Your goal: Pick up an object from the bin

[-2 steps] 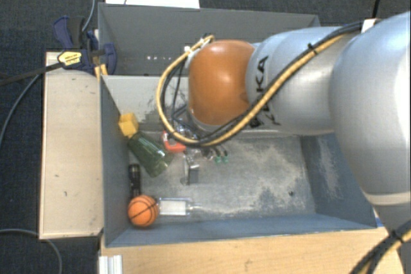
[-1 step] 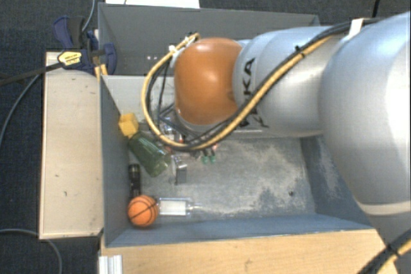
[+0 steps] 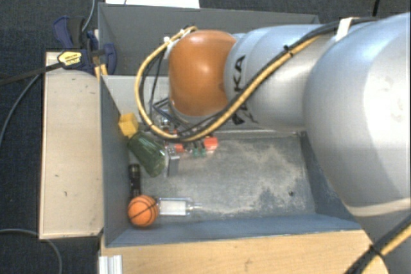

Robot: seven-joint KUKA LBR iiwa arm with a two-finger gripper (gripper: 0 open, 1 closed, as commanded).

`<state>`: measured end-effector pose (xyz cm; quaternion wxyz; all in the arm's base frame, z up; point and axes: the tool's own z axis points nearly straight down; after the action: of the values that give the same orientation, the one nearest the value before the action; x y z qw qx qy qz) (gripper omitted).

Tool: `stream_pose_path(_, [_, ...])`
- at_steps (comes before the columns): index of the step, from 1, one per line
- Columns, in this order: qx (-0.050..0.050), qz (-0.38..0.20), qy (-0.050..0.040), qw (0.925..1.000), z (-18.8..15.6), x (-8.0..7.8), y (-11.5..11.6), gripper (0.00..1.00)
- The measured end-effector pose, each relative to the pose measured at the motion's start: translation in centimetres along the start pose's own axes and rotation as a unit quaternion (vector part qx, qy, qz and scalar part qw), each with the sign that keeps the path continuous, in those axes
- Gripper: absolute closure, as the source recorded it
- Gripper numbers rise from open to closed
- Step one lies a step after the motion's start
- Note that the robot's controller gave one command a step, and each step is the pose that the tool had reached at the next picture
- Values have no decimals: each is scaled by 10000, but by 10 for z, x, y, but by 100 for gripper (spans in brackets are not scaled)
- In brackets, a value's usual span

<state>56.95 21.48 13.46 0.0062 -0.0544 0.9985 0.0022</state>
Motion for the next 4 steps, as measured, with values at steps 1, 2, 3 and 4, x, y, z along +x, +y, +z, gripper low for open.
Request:
stream_pose_path(1, [2,-781,-2,9969,0,-8,6,0])
stream_pose_path(2, [-7,-476,-13,9989,12,-13,6,0])
stream_pose_path(3, [-7,-82,-24,10000,28,-19,13,0])
stream_pose_path(4, [-8,-89,-17,10000,31,-19,15,0])
